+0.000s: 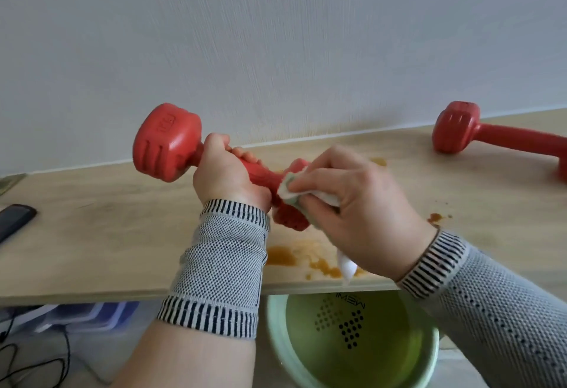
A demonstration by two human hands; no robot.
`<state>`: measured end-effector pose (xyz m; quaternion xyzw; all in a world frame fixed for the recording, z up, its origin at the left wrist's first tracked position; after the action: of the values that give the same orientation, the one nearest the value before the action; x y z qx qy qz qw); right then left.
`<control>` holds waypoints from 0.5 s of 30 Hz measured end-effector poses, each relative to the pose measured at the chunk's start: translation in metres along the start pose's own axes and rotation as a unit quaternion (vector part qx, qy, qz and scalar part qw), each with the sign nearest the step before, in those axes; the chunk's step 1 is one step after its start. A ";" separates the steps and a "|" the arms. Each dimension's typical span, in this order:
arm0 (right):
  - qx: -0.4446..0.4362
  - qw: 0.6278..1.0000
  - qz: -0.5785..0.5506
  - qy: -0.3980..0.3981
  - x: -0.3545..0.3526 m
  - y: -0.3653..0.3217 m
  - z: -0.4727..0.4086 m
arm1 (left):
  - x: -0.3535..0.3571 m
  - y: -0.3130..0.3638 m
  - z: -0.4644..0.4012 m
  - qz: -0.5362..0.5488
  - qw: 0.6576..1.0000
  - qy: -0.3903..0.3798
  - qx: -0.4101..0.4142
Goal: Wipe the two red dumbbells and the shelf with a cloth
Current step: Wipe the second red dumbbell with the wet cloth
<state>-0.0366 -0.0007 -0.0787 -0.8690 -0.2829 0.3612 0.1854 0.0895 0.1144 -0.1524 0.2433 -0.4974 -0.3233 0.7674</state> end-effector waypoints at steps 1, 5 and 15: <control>0.008 1.000 -0.003 0.005 -0.002 0.004 -0.002 | 0.000 -0.002 0.000 0.004 1.000 0.000 -0.006; 0.055 0.996 0.002 0.071 -0.026 0.025 -0.009 | 0.001 -0.006 0.000 0.036 0.999 -0.003 -0.016; 0.034 0.999 -0.004 0.026 -0.019 0.017 -0.006 | -0.004 -0.009 -0.004 0.066 0.997 -0.003 -0.045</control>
<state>-0.0370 -0.0264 -0.0737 -0.8701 -0.2693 0.3469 0.2237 0.0894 0.1114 -0.1628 0.1737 -0.4997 -0.2948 0.7958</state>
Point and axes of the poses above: each hand's wrist, its own z-axis away from the middle knuckle, its own x-axis out of the palm, y = z × x, the point moved 10 cm from there along -z, towards the middle knuckle, and after that the axes turned 1 degree about y, right-handed, at the moved point
